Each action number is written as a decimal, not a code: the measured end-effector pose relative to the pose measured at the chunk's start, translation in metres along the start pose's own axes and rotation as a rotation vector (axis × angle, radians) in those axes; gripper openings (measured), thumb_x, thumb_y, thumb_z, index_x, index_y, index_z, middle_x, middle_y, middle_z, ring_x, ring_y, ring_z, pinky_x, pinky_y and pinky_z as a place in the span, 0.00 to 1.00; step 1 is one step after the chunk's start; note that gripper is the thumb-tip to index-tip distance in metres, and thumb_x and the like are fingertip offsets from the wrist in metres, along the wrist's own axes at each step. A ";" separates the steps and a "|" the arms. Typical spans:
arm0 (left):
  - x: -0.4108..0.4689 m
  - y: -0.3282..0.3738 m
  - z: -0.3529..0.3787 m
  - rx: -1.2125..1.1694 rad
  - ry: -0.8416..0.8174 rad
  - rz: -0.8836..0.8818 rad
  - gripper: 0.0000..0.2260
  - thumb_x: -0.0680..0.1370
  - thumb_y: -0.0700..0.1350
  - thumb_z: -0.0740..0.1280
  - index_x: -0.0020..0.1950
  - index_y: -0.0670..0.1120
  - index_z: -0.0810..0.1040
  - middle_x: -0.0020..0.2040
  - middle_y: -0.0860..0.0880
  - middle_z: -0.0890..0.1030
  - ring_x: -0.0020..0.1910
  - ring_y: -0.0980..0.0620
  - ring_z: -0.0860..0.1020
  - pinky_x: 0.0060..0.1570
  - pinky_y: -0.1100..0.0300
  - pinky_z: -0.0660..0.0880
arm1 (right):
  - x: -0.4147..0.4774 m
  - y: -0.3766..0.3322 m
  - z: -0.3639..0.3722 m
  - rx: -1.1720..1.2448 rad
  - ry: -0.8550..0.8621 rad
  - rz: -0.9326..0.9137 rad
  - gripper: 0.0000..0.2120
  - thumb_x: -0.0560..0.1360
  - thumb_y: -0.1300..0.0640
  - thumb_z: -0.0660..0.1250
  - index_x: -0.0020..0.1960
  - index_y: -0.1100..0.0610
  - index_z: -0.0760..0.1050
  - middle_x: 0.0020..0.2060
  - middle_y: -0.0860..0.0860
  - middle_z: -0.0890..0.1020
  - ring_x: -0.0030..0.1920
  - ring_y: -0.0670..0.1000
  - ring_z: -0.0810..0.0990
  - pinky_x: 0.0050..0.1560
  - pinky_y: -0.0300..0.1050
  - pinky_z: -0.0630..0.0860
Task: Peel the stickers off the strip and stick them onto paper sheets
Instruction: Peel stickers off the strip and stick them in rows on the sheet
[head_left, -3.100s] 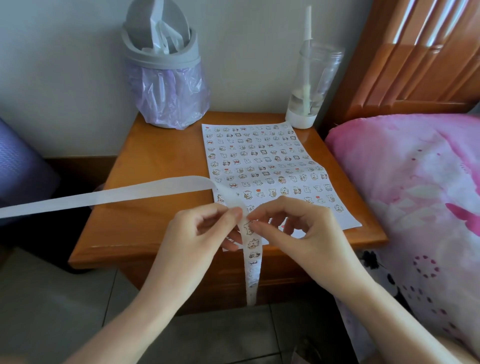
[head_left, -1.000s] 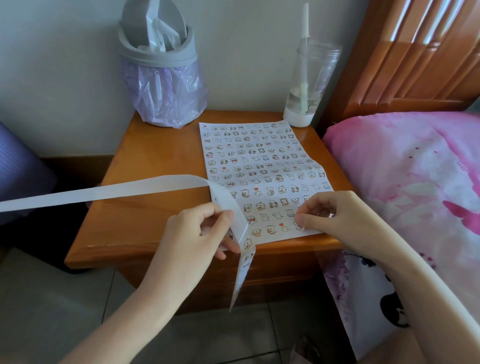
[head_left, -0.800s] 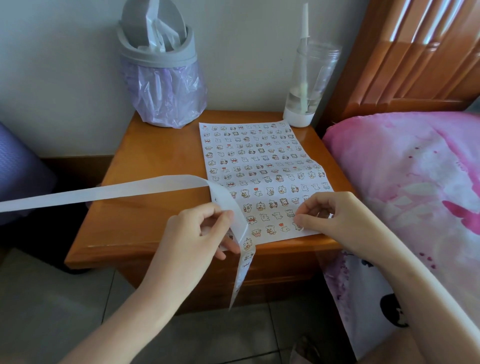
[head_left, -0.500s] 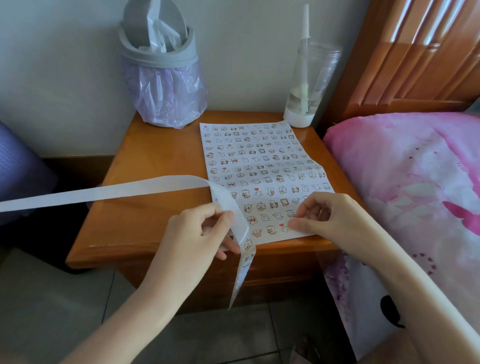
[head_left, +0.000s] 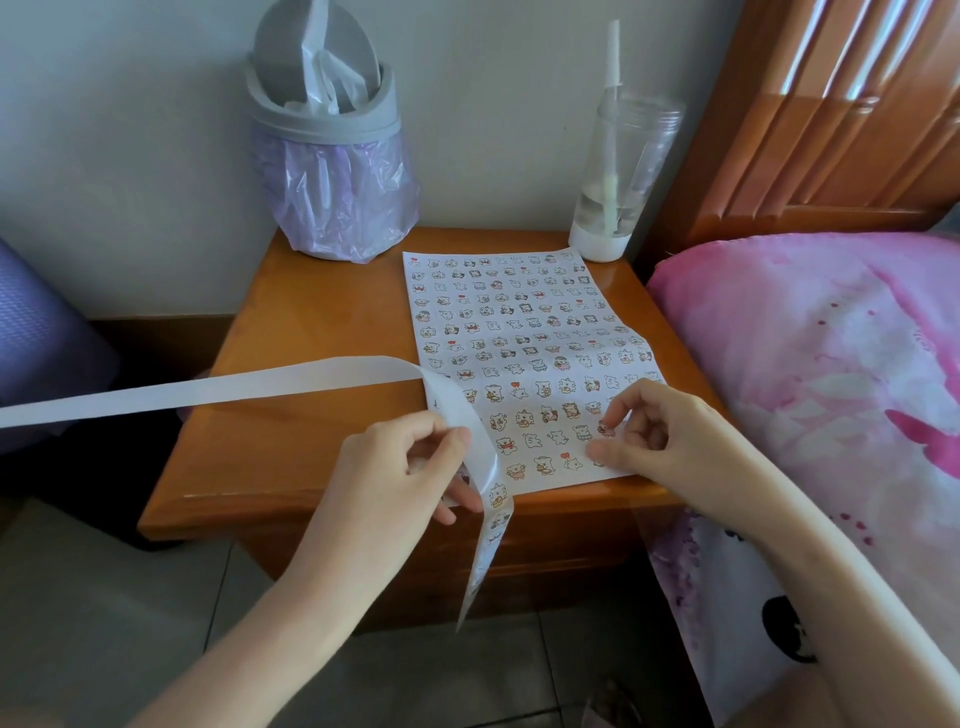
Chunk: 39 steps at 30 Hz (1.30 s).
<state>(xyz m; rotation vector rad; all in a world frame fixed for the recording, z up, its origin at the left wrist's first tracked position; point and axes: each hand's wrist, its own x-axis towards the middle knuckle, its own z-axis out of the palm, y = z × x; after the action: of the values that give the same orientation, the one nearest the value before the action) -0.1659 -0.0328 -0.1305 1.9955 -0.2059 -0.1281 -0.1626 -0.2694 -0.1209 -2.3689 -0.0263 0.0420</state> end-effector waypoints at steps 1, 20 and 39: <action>0.000 0.000 0.000 0.002 0.000 0.000 0.05 0.77 0.47 0.63 0.51 0.53 0.77 0.37 0.57 0.83 0.29 0.60 0.81 0.27 0.72 0.74 | 0.000 0.000 0.000 -0.001 -0.009 0.003 0.10 0.69 0.50 0.74 0.44 0.49 0.74 0.29 0.47 0.76 0.28 0.40 0.70 0.33 0.36 0.67; -0.001 0.001 0.000 0.003 -0.005 -0.004 0.07 0.77 0.48 0.63 0.54 0.52 0.77 0.39 0.57 0.83 0.30 0.61 0.81 0.28 0.73 0.74 | -0.001 0.001 -0.004 0.041 -0.036 0.006 0.07 0.71 0.54 0.73 0.46 0.52 0.75 0.31 0.47 0.77 0.32 0.42 0.72 0.36 0.38 0.70; -0.006 0.017 -0.005 -0.363 0.005 -0.006 0.11 0.74 0.50 0.63 0.48 0.45 0.80 0.39 0.49 0.85 0.32 0.49 0.83 0.26 0.63 0.77 | -0.023 -0.049 0.012 0.417 -0.161 -0.231 0.11 0.69 0.51 0.70 0.49 0.55 0.79 0.43 0.47 0.85 0.46 0.49 0.83 0.46 0.49 0.78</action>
<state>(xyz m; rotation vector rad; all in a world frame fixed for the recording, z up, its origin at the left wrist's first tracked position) -0.1720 -0.0337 -0.1131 1.6352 -0.1607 -0.1532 -0.1861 -0.2268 -0.0945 -1.9277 -0.3359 0.1148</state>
